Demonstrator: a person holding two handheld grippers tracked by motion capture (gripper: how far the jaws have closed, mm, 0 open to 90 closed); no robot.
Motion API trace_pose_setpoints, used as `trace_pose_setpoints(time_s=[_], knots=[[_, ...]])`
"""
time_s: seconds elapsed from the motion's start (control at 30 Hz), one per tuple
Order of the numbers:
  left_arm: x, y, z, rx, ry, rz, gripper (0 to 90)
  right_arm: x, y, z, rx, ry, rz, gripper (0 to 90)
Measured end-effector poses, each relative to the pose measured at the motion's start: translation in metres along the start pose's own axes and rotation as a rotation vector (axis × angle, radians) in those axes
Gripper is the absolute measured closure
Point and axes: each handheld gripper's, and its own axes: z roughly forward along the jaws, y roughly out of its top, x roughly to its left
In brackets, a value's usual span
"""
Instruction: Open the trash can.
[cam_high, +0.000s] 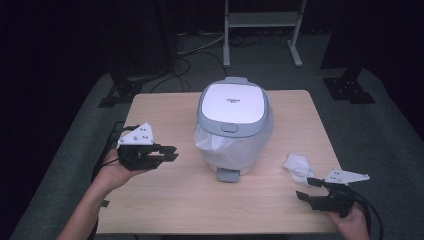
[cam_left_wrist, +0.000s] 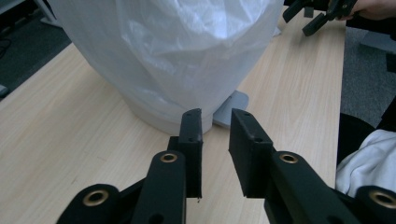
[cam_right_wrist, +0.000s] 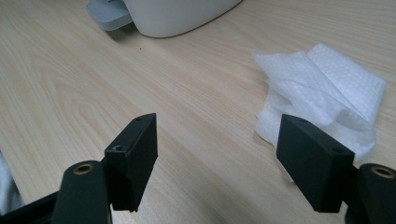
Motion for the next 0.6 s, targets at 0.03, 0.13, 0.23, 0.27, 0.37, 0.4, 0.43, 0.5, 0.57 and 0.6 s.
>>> trace_pose_setpoints(time_s=[0.03, 0.13, 0.23, 0.27, 0.37, 0.4, 0.43, 0.5, 0.57, 0.6], knots=[[0.0, 0.002, -0.001, 0.005, -0.006, 0.0, 76.1, 0.0, 0.0, 0.0, 0.001, -0.001, 0.0, 28.1], [0.0, 0.009, -0.002, 0.003, -0.01, 0.009, 78.6, 0.0, 0.0, 0.0, 0.002, 0.001, 0.0, 28.1], [-0.001, 0.017, -0.002, -0.001, -0.018, 0.019, 80.2, 0.0, 0.0, 0.001, 0.002, 0.002, -0.003, 28.1], [-0.001, 0.017, -0.002, -0.001, -0.018, 0.019, 80.2, 0.0, 0.0, 0.001, 0.002, 0.002, -0.003, 28.1], [-0.002, 0.029, -0.001, -0.001, -0.028, 0.032, 81.4, 0.0, 0.0, 0.002, 0.01, 0.002, -0.003, 28.1], [-0.002, 0.029, -0.001, -0.001, -0.028, 0.032, 81.4, 0.0, 0.0, 0.002, 0.01, 0.002, -0.003, 28.1], [-0.002, 0.036, 0.0, 0.01, -0.032, 0.047, 81.4, 0.0, -0.001, 0.002, 0.009, 0.002, -0.003, 28.1], [-0.003, 0.043, 0.0, 0.006, -0.033, 0.055, 81.4, 0.0, -0.001, 0.002, 0.009, 0.002, -0.003, 28.1], [-0.004, 0.049, 0.0, 0.007, -0.041, 0.064, 82.2, 0.0, 0.0, 0.002, 0.008, 0.002, -0.004, 28.1], [-0.005, 0.051, 0.0, 0.009, -0.041, 0.067, 82.2, 0.0, -0.001, 0.002, 0.008, 0.002, -0.005, 28.1]])
